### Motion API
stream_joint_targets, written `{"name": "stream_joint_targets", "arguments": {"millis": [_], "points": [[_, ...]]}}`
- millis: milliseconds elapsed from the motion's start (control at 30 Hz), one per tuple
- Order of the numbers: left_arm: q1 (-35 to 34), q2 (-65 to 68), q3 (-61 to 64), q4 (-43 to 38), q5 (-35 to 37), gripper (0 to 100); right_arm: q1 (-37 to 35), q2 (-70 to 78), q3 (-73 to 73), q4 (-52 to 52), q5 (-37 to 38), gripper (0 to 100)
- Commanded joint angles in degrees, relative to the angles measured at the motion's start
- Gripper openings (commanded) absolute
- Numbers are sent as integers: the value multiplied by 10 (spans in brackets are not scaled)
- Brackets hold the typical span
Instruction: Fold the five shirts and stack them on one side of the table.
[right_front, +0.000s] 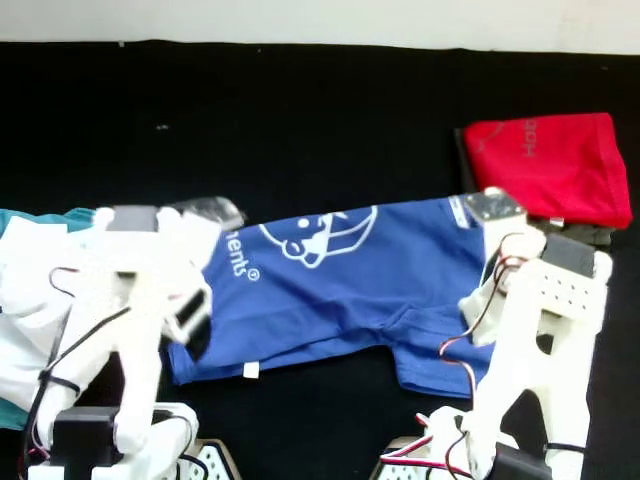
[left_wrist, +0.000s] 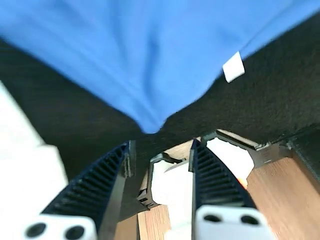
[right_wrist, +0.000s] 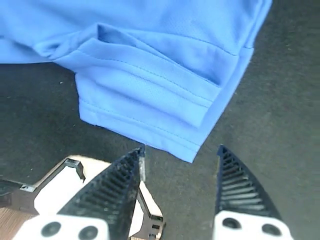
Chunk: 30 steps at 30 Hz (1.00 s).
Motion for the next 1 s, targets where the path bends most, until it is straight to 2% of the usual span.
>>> {"name": "stream_joint_targets", "arguments": {"millis": [0, 67, 133, 167, 200, 267, 333, 500, 733, 967], "points": [[-22, -9, -78, -3, -3, 178, -8, -16, -78, 37, 4, 206], [-11, -7, -71, -49, 8, 146, -11, -10, -92, 10, -14, 195], [9, 4, -55, -100, 45, 23, -34, -8, -86, -51, -61, 95], [22, 20, -52, -116, 58, 1, -51, -8, -78, -82, -83, 19], [34, 41, -53, -127, 64, 28, -72, -4, -70, -108, -103, 2], [53, 94, -61, -150, 68, 11, -116, 15, -58, -148, -136, 47], [57, 154, -75, -173, 69, 9, -153, 50, -56, -185, -162, 46], [4, 310, -165, -187, 71, 9, -184, 171, -58, -284, -207, 46], [-65, 506, -442, -76, 68, 9, -184, 331, -65, -436, -207, 46], [-65, 759, -826, 68, 70, 9, -183, 416, -166, -450, -209, 46]]}}
